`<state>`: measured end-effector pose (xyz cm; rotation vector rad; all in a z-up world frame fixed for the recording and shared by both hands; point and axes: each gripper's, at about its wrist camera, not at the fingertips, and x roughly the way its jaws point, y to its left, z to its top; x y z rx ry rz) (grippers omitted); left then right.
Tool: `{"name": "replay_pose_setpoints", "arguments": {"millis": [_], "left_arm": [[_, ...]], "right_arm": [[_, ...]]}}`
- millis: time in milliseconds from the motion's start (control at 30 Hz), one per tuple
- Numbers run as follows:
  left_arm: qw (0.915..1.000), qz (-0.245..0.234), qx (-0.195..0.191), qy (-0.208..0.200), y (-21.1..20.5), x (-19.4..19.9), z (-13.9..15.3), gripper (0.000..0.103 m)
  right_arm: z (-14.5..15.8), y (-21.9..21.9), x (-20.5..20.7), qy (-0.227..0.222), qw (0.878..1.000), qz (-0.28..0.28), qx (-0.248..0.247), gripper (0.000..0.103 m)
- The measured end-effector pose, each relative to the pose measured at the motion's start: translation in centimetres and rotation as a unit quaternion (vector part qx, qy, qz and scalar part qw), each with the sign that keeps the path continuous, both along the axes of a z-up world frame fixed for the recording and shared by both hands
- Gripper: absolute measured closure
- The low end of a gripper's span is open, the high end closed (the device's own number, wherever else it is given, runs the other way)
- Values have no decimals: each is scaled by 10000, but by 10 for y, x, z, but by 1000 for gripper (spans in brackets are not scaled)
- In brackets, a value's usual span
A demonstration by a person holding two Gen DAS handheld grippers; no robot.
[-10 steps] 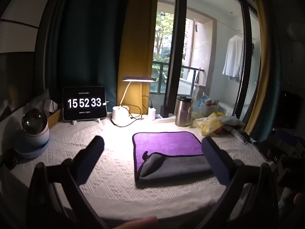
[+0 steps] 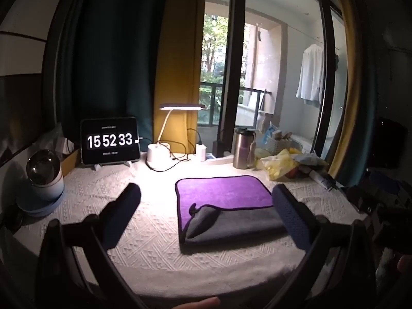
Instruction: Fold towel
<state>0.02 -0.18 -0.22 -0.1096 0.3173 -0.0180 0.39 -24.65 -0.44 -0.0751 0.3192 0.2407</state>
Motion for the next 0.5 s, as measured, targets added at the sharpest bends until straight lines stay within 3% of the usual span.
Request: {"name": "replay_pose_setpoints", "arguments": {"millis": [500], "left_arm": [[9999, -126, 28, 17, -2, 2, 0, 0]], "right_arm": [[-1, 6, 7, 95, 9999, -105, 4, 9]]}}
